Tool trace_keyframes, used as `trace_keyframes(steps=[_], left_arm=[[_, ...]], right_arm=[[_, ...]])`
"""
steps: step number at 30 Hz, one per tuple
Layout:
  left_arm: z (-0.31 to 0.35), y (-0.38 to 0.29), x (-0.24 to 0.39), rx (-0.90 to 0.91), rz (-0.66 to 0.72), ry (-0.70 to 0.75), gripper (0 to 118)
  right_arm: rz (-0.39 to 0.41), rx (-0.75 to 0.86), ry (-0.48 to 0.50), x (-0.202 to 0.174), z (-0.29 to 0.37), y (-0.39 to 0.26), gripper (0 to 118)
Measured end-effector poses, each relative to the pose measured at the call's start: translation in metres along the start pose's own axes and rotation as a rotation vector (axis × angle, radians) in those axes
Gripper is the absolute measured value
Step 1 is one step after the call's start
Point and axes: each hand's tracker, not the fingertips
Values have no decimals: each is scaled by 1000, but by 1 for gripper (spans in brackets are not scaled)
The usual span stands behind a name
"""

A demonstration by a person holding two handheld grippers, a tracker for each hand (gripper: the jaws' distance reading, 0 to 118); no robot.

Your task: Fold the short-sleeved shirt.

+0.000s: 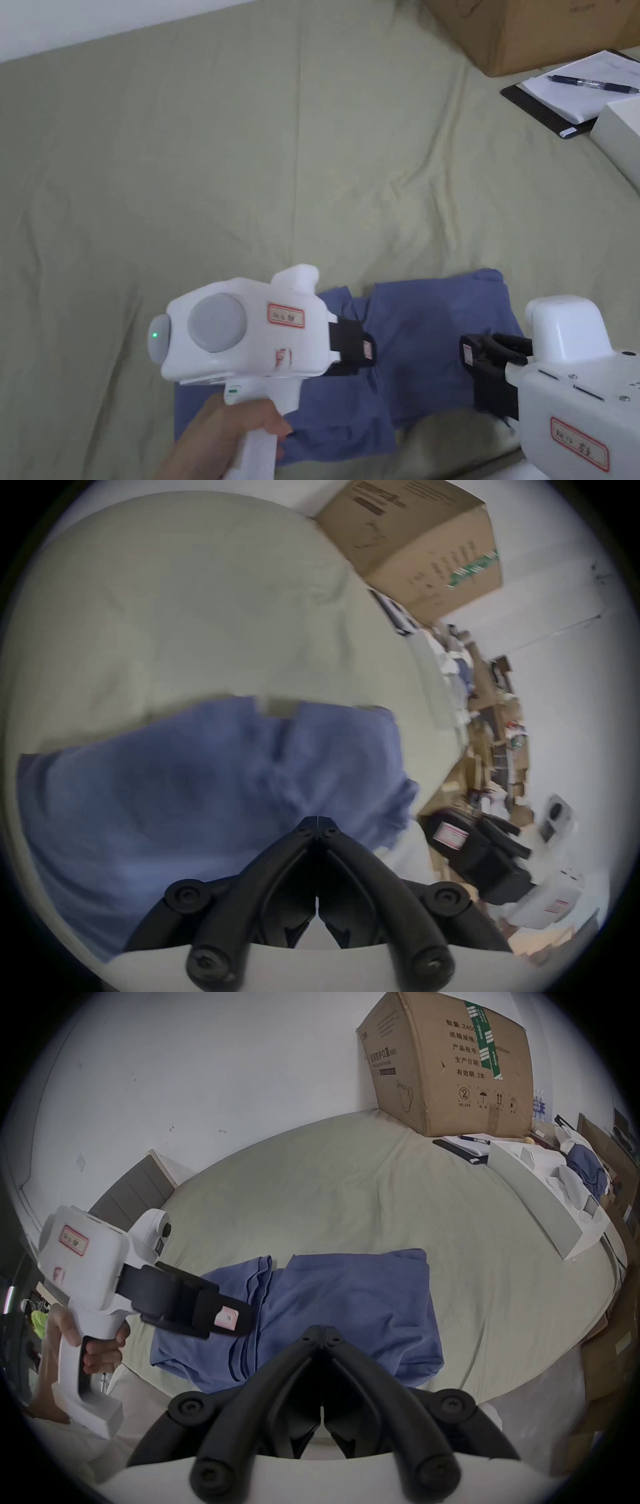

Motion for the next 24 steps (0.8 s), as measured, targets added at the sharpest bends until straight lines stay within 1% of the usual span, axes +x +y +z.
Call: trace_keyframes(steps=[2,3,7,9,10,11,12,13,14,15,16,17,18,20,24], left_arm=[[1,-5,3,-32,38,-102,0],[6,-8,3,-24,45,-130,0],[40,-14,-15,78,46,-73,0],[68,-18,-40,140,96,-91,1],[83,-22,-55,165,119,-101,8],[96,-26,-70,185,143,-100,8],[109,-32,-86,206,177,-91,13],[122,-35,-102,226,207,-76,19],[131,-40,-115,238,235,-65,43],[139,-47,-131,253,263,-56,84],[144,-51,-144,262,276,-66,106],[149,-58,-149,285,308,-81,114],[155,-65,-163,316,341,-108,115],[159,-74,-186,311,381,-169,115],[147,-81,-220,312,463,-284,115]], right_arm=[[9,9,-5,-3,1,2,0],[19,16,-6,-5,3,2,0],[51,38,-12,-10,7,5,0],[62,54,-7,-13,9,7,0],[65,55,-10,-15,10,8,0],[72,59,-14,-18,10,9,0],[81,67,-18,-21,10,10,0],[86,68,-19,-24,9,11,0],[89,67,-16,-26,8,12,0],[93,64,-11,-30,6,12,0],[96,62,-10,-33,5,13,0],[102,59,-9,-37,3,13,0],[111,55,-8,-41,2,13,0],[124,46,-8,-49,0,14,0],[160,38,12,-66,-3,15,0]])
